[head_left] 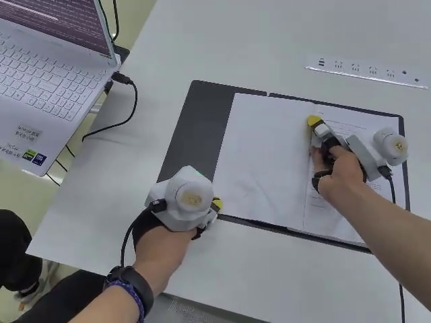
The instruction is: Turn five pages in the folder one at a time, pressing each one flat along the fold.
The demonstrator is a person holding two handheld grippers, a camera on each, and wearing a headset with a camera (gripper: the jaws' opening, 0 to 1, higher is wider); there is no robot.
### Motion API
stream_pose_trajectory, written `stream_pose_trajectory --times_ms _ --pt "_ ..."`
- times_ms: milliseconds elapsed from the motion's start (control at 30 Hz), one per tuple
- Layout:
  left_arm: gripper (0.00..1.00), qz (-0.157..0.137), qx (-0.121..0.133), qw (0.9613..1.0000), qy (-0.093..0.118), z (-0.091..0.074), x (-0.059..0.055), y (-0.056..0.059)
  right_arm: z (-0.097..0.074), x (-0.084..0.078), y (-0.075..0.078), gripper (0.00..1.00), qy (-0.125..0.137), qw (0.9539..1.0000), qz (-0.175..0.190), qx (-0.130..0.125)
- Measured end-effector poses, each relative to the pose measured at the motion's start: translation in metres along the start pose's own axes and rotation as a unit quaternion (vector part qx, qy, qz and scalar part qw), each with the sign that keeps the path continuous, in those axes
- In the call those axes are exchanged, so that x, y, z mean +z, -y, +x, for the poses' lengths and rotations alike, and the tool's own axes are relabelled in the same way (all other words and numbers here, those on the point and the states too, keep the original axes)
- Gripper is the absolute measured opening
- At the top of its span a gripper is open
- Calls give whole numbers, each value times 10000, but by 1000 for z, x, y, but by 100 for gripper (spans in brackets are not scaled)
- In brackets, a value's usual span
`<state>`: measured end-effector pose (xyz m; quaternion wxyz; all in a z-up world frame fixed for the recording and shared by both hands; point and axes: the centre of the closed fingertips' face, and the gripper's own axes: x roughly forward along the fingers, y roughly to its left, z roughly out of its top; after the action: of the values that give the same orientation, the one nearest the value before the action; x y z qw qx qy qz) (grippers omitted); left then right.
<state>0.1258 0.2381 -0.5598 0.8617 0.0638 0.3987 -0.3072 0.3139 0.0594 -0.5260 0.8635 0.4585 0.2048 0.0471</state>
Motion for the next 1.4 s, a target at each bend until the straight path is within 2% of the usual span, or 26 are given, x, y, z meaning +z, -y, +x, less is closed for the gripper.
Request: stream_pose_trajectory --times_ms 200,367,433,500,600,800,900,1067,1167,1400 --pt "0 5 -1 10000 -16 0 0 0 10 6 -1 0 48 10000 26 -20" --pt "0 64 0 10000 -35 1 0 0 24 10 -3 0 -87 9997 -214 -23" --pt "0 73 12 10000 -42 1 0 0 27 13 0 0 -89 9998 -150 -13" --pt "0 68 24 10000 -47 1 0 0 28 14 2 0 -93 9999 -106 -10" --pt "0 42 38 10000 -60 1 0 0 27 12 1 0 -116 9997 -235 33" --pt "0 26 8 9999 -98 1 0 0 12 0 -2 0 -364 9978 -508 215" --pt "0 75 32 9999 -72 0 -1 0 -1 -7 -4 0 -379 9976 -512 263" --pt "0 23 56 10000 -65 0 -1 -1 -13 -16 -6 0 -436 9963 -649 342" --pt "0 180 73 9998 -81 0 -1 0 -19 -22 -7 0 -485 9949 -808 356" --pt "0 178 133 9997 -84 0 -1 0 -36 -28 -3 0 -408 9938 -958 379"
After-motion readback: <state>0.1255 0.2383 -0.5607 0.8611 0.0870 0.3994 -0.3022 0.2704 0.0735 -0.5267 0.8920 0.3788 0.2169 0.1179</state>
